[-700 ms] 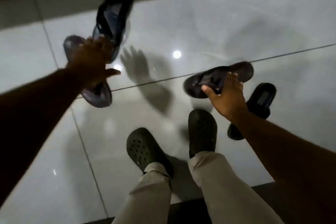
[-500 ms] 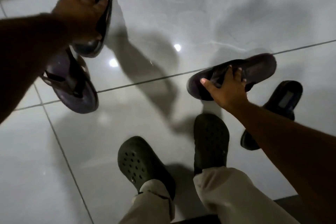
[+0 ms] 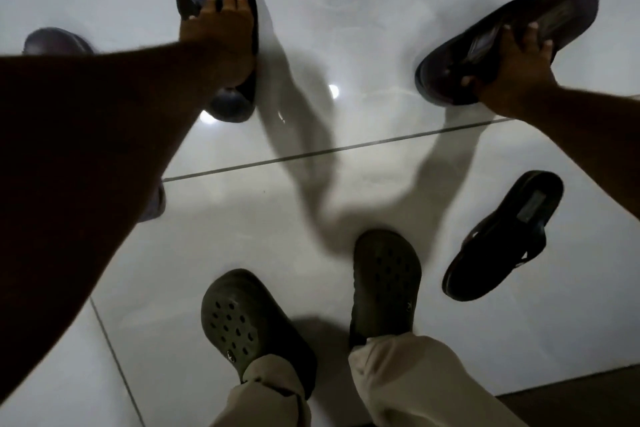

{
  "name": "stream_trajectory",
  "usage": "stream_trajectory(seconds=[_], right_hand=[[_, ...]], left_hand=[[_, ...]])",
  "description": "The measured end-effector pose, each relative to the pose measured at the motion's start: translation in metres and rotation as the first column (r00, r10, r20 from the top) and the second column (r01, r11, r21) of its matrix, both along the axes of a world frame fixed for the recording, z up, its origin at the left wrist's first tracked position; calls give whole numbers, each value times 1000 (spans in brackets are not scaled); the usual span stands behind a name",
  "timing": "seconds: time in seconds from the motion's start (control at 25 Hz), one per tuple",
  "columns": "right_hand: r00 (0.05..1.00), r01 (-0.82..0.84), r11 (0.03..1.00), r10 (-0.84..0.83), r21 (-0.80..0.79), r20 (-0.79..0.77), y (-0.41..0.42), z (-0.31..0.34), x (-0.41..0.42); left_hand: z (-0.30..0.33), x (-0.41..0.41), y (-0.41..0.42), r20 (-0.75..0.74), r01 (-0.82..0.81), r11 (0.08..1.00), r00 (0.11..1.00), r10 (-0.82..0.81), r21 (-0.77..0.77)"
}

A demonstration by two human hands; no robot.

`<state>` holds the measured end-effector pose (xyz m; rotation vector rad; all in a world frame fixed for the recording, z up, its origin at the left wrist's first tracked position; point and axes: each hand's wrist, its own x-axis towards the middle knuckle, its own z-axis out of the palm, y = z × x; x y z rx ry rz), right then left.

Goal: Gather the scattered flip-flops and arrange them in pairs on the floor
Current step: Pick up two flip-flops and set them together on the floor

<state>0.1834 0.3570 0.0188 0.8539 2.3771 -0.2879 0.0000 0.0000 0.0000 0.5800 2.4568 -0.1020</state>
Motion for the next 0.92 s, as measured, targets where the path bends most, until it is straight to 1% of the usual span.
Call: stream_trajectory(seconds=[0.04,0.12,0.2,0.28,0.32,0.36,0.4,0.48,0.56,0.64,0.68,0.76,0.92], right_hand=[[999,14,1000,-14,-7,-32,1,9,8],[993,102,995,-102,-12,-62,-11,23,42],[956,294,955,-294,34,13,-26,33,98],[872,458,885,-466,89,151,-40,36,159],[836,490,867,-496,88,236,-49,35,186],[814,496,866,-489,64,314,-58,32,208],[802,503,864,-477,25,359,-67,30,221],[816,515,853,-460,-80,350,-86,24,224],[889,415,892,-356,-178,289,-108,21,206],[956,240,940,-186,-244,225,-135,21,173],[974,148,953,-95,-266,204,-148,22,154],[985,32,951,22,-308,172,-174,20,112],[991,-58,953,90,-296,96,-231,15,15]], left_hand=[[15,13,16,55,-1,1000,998,2,-17],[24,32,37,82,18,1000,996,-17,-17],[26,56,44,163,72,997,984,-67,-26],[24,81,41,211,117,991,972,-101,-65],[30,92,41,204,150,987,970,-135,-62],[30,97,39,210,162,985,967,-147,-59],[30,99,36,223,158,986,964,-141,-61],[30,101,26,236,124,990,966,-106,-61],[29,98,13,231,41,997,973,-25,-63],[30,94,0,221,-43,998,974,54,-55],[32,93,-7,216,-56,997,974,65,-51],[34,91,-21,220,-49,998,974,55,-33],[34,83,-56,215,-26,1000,976,25,1]])
